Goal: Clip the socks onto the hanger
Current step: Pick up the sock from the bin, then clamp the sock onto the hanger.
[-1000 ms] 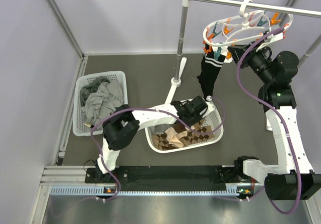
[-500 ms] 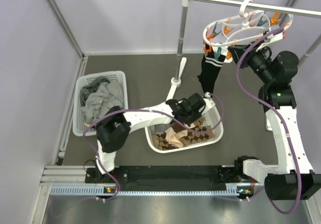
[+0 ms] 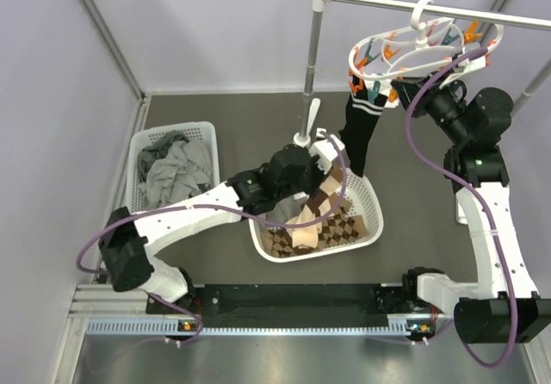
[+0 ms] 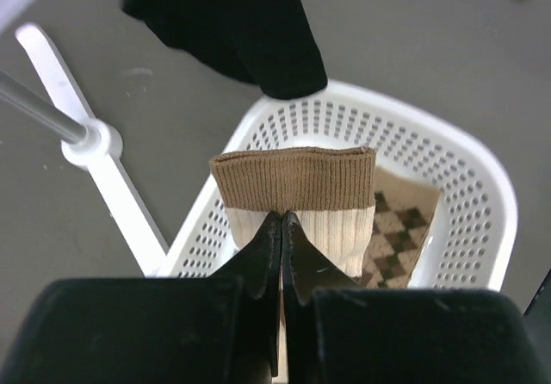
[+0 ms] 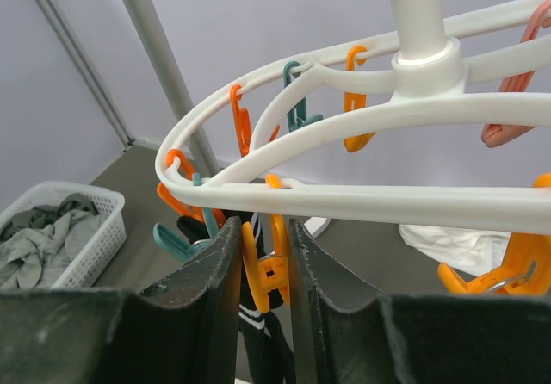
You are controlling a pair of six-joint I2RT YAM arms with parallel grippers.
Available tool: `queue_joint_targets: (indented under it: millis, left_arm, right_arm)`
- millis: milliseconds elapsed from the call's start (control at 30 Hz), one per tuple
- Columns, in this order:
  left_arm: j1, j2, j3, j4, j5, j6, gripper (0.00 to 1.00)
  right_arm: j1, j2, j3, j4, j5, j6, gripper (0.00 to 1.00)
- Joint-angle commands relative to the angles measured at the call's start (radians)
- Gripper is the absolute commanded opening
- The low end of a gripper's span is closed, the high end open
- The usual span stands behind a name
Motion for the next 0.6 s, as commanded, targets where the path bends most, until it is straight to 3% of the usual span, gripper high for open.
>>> queue_joint_targets:
  millis: [0, 333, 567]
  left_arm:
    - [0.003, -0.09, -0.035, 0.261, 0.023, -0.03, 0.0]
    - [0.004, -0.013, 0.125, 0.436, 0.144, -0.048, 0.0]
    - [0.006, 0.099, 0.215, 0.526, 0.135, -0.06, 0.0]
  right_arm:
    - [0.016, -0.017, 0.025, -0.078, -0.043, 0.014, 0.04]
    - [0.016, -0.016, 0.048, -0.076, -0.043, 0.043, 0.03]
    - [0.018, -0.017, 0.065, -0.075, -0.043, 0.069, 0.02]
